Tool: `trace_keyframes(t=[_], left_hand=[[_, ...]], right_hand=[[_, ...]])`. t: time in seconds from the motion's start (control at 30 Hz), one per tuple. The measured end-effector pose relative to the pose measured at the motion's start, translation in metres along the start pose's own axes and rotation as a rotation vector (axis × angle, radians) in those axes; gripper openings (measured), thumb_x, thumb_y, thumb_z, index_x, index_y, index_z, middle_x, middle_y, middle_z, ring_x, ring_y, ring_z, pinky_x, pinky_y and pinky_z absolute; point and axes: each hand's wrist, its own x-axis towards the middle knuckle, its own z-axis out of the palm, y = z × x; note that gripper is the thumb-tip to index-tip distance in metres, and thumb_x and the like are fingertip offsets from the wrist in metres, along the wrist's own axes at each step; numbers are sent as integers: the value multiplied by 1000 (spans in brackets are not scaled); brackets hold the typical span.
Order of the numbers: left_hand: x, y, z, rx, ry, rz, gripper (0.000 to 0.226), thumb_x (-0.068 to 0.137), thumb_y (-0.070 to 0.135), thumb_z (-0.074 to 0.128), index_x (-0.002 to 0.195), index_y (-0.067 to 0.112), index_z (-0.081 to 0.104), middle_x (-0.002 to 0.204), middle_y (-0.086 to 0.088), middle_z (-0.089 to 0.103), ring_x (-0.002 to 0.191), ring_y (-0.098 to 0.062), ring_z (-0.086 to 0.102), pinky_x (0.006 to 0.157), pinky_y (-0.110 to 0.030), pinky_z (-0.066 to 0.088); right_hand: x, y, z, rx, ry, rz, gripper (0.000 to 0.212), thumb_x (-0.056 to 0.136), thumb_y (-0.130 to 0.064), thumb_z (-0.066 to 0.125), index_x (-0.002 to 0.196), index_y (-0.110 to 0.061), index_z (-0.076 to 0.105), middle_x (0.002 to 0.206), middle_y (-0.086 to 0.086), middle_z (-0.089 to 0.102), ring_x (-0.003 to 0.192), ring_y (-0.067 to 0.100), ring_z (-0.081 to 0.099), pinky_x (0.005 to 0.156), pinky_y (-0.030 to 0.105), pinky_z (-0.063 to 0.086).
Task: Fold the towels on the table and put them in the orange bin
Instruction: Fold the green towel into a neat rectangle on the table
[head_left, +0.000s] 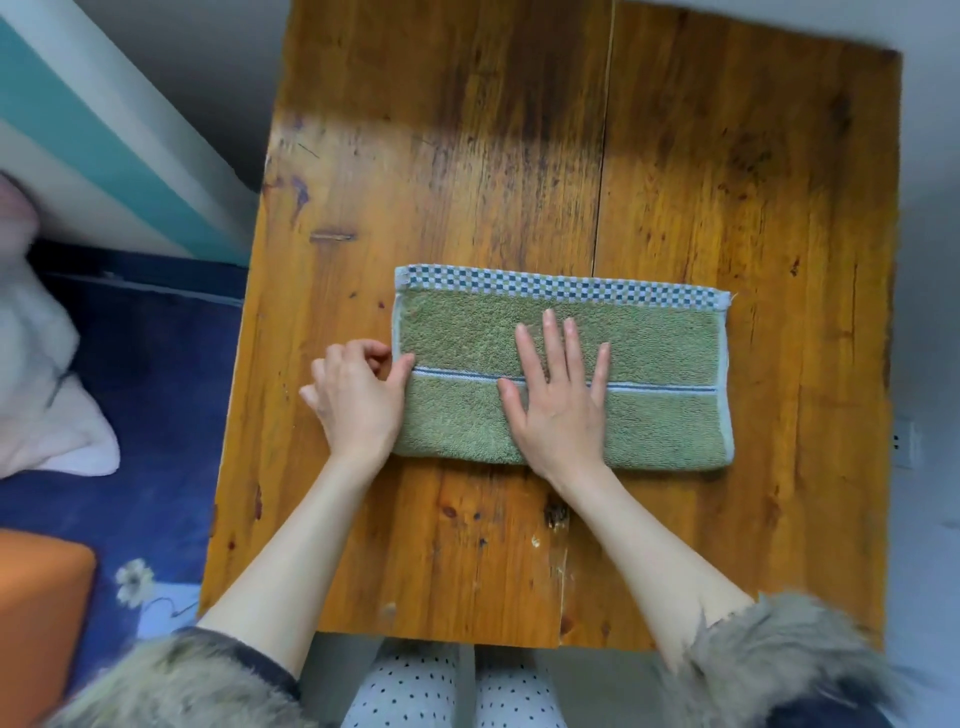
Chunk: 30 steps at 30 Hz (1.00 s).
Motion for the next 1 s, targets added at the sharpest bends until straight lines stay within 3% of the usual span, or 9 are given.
trace_keyframes(t=[0.23,0.37,0.5,0.63,0.73,1.0], left_hand=[[11,14,-3,-6,-154,-95,27,83,36,60,102,17,65,116,-8,55,116,-30,41,90,-43,31],[8,15,-9,-55,-159,-24,19,81,29,58,93,15,61,105,-8,61,103,-32,53,80,-37,37],[8,8,-20,-242,-258,3,12,85,22,61,93,16,55,81,1,63,86,-23,59,73,-32,42],[13,0,-34,-579,-562,-177,31,86,6,63,115,5,54,83,-3,61,83,-17,63,77,-35,55],[15,-4,-41,-630,-707,-197,32,86,-1,61,117,5,55,90,-8,59,86,-17,63,76,-32,57],[5,17,-58,-697,-737,-116,24,86,-6,57,101,13,57,84,-5,53,83,-19,59,70,-33,57]], right_hand=[[0,1,9,-46,42,2,60,95,-51,25,149,-26,14,158,3,10,145,21,3,115,52,-5],[0,0,8,-57,45,9,61,94,-51,21,148,-25,16,157,3,11,145,21,6,115,53,-4],[0,0,7,-57,24,13,61,94,-52,19,149,-26,13,157,1,5,145,19,0,114,55,-5],[0,0,7,-67,7,24,61,93,-53,16,148,-28,6,155,-2,-4,145,18,-4,114,57,-5],[1,0,7,-76,-6,24,60,93,-54,12,147,-29,1,155,-3,-6,145,18,-6,113,58,-7],[3,8,-7,86,-122,-58,61,95,-55,20,147,-33,-4,153,-8,-19,142,12,-20,112,49,-19]])
